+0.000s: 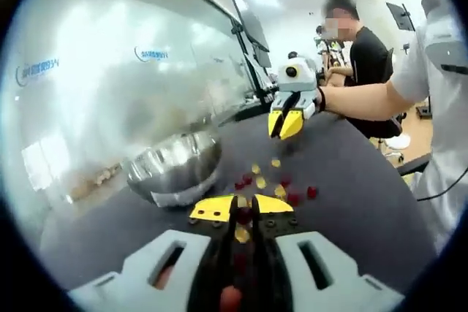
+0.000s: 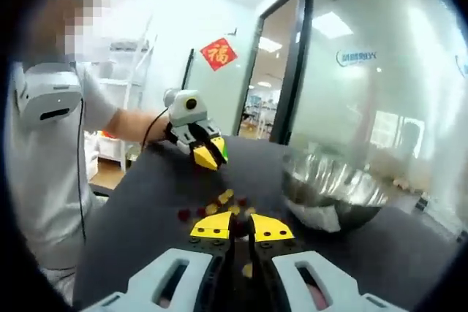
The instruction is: Pick candy and put bowl
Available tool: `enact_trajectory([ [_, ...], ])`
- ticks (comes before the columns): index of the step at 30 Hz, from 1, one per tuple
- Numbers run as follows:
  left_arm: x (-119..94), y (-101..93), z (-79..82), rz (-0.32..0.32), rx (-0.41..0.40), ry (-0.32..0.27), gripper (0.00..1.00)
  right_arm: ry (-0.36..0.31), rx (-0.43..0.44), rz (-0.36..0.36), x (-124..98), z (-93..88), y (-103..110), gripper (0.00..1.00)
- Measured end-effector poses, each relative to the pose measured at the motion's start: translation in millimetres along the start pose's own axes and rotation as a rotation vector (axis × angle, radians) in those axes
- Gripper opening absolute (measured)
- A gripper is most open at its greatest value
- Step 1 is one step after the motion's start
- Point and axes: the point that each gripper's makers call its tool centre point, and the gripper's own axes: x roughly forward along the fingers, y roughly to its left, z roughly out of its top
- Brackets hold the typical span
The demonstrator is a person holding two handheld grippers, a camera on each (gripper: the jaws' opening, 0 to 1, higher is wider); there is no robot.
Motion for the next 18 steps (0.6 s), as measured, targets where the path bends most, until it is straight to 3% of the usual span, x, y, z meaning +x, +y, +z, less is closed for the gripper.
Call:
enact_trajectory([
  [1,7,8.5,7.6,0.005,0.003,-0.008,0.03,-0.021,-0.007,-0.033,2,8.9,-12,0.04],
  [3,25,34.7,32.1,0.040,-0.055,-0.079,0.03,-0.095,-0.020,-0.103,6,31.1,-36,0.04],
  [6,48,63.0,46.3,0.049,-0.121,-0.108,0.03,-0.148,0.032,-0.160,12,49.1,-69,0.04],
  [8,64,78.3,45.1,0.059,-0.167,-0.092,0.03,-0.133,0.076,-0.166,21,47.0,-84,0.04],
  [10,77,89.6,44.6,0.086,-0.187,-0.092,0.03,-0.091,0.067,-0.205,28,39.7,-100,0.04],
  [14,95,92.5,40.6,0.077,-0.168,-0.075,0.04,-0.106,0.081,-0.214,39,42.1,-115,0.05],
  [18,105,95.8,34.7,0.070,-0.165,-0.064,0.12,-0.051,0.085,-0.236,52,25.7,-127,0.11],
])
